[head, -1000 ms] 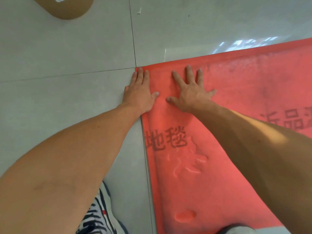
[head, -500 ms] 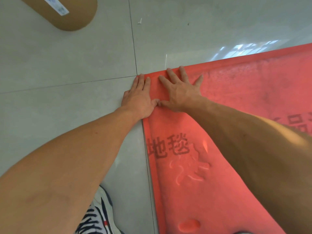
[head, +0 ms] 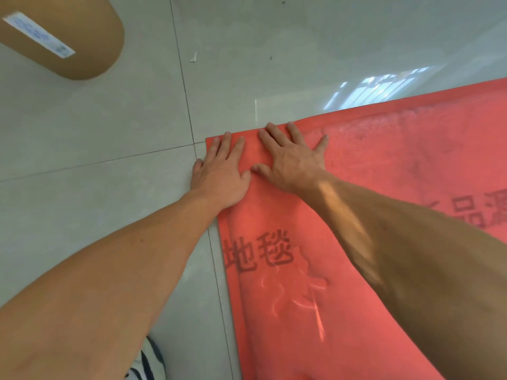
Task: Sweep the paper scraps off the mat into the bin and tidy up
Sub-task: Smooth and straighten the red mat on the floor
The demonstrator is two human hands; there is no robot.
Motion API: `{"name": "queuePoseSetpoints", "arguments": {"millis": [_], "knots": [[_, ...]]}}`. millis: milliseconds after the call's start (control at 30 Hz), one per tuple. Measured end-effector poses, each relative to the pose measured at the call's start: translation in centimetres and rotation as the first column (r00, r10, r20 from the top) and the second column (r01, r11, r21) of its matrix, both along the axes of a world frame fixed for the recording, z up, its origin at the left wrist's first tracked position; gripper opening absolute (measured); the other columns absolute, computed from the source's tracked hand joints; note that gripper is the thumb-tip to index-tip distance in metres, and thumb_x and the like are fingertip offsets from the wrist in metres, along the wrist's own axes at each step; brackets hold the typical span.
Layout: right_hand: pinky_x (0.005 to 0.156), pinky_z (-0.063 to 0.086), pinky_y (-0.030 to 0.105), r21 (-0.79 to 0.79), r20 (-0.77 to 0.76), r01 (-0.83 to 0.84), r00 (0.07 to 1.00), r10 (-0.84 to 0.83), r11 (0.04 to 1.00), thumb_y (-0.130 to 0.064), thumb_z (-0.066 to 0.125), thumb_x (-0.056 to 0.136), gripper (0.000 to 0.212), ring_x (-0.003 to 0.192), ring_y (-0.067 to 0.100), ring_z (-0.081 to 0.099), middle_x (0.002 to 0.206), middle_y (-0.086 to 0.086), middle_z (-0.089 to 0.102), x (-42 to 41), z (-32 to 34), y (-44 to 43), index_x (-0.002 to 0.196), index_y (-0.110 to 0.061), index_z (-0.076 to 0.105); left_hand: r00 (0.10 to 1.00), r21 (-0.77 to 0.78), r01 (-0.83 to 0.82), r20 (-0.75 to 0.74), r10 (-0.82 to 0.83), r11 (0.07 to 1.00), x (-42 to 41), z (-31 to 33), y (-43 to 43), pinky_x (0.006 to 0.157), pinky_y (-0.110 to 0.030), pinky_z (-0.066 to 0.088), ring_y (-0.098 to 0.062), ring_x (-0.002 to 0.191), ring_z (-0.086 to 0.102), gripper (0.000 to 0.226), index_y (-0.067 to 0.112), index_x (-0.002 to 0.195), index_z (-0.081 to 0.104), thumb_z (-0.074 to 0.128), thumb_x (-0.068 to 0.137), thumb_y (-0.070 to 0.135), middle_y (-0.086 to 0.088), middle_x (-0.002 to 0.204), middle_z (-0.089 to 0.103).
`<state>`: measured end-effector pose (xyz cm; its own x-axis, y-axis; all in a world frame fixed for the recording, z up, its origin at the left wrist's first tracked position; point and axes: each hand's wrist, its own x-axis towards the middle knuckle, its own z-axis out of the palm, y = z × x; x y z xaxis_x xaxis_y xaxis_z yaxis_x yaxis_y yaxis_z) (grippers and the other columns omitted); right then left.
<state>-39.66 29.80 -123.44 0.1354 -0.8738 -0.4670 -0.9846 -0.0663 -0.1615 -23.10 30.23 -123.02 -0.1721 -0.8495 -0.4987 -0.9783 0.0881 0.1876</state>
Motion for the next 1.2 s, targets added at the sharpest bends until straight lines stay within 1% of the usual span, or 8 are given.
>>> {"name": "queuePoseSetpoints", "arguments": {"millis": [67,233,367,467,867,967,1100,1200], "knots": [[0.102,0.002,0.079,0.023,0.020,0.005,1.000,-0.006,1.000,-0.072,0.028,0.089,0.076,0.149,0.016,-0.010,0.161,-0.021,-0.007,-0.6,-0.1,0.2,0.152,-0.042,-0.002,1.000,0.033,0.002,-0.005,-0.002,0.999,-0.5,0.2,-0.4,0.118,-0.052,0.016,-0.018,0.151,-0.004,0.073,0.029,0.156,0.005,0.041,0.095,0.044,0.004,0.165,-0.006],[0.102,0.000,0.079,0.096,0.072,-0.007,0.997,0.000,0.995,-0.067,0.040,0.090,0.081,0.148,0.017,-0.014,0.161,-0.018,-0.010,-0.4,0.6,-0.1,0.153,-0.040,-0.003,0.999,0.064,-0.001,-0.038,0.003,0.998,-0.4,0.6,-0.3,0.122,-0.038,0.007,-0.024,0.151,-0.004,0.076,0.023,0.157,0.006,0.048,0.096,0.039,-0.003,0.165,-0.004],[0.101,0.001,0.080,0.089,0.051,-0.023,0.999,0.018,0.996,-0.071,0.038,0.088,0.084,0.147,0.018,-0.018,0.161,-0.017,-0.014,0.2,0.5,0.7,0.153,-0.039,-0.006,1.000,0.037,0.023,0.019,-0.024,0.999,0.7,0.3,0.3,0.120,-0.044,0.016,-0.020,0.152,-0.004,0.076,0.026,0.157,0.002,0.045,0.097,0.045,0.001,0.165,-0.006],[0.100,0.000,0.081,0.052,0.034,0.000,0.999,-0.002,0.999,-0.072,0.033,0.089,0.082,0.147,0.020,-0.020,0.160,-0.017,-0.016,1.3,0.1,1.2,0.153,-0.040,-0.007,0.993,0.030,0.061,0.099,-0.064,0.998,1.3,0.4,0.3,0.119,-0.051,0.016,-0.018,0.152,-0.004,0.075,0.030,0.156,-0.003,0.039,0.098,0.049,0.004,0.165,-0.009],[0.100,0.005,0.082,0.018,-0.001,0.020,1.000,-0.020,1.000,-0.072,0.034,0.089,0.081,0.148,0.021,-0.016,0.161,-0.016,-0.014,2.8,-0.5,1.5,0.152,-0.041,-0.007,0.997,0.053,0.067,-0.038,-0.065,0.996,3.4,-0.6,0.2,0.117,-0.057,0.011,-0.020,0.151,-0.008,0.076,0.030,0.156,-0.001,0.044,0.098,0.045,0.002,0.165,-0.010],[0.100,0.007,0.081,0.017,-0.008,0.036,0.999,-0.036,0.999,-0.073,0.032,0.089,0.081,0.148,0.021,-0.016,0.161,-0.016,-0.013,3.1,-0.4,1.7,0.153,-0.040,-0.005,0.997,0.053,0.073,-0.041,-0.071,0.996,3.7,-0.7,0.2,0.116,-0.058,0.012,-0.021,0.151,-0.009,0.076,0.029,0.156,-0.001,0.045,0.098,0.045,0.002,0.165,-0.011],[0.100,0.011,0.080,0.070,0.017,0.104,0.994,-0.106,0.992,-0.072,0.033,0.089,0.080,0.148,0.021,-0.015,0.161,-0.016,-0.009,4.1,0.5,1.7,0.153,-0.038,0.000,0.995,0.079,0.097,-0.039,-0.094,0.992,3.9,-0.4,-0.2,0.117,-0.057,0.015,-0.021,0.151,-0.008,0.075,0.030,0.156,-0.003,0.044,0.099,0.043,0.002,0.165,-0.012],[0.101,0.018,0.077,0.074,-0.013,0.066,0.998,-0.065,0.995,-0.069,0.036,0.091,0.078,0.149,0.023,-0.008,0.162,-0.014,-0.004,3.9,1.2,1.2,0.153,-0.037,0.003,0.996,0.106,0.087,-0.008,-0.087,0.991,3.7,-0.3,-0.4,0.118,-0.055,0.014,-0.020,0.151,-0.009,0.075,0.031,0.156,-0.005,0.044,0.100,0.042,0.004,0.164,-0.015]]}}
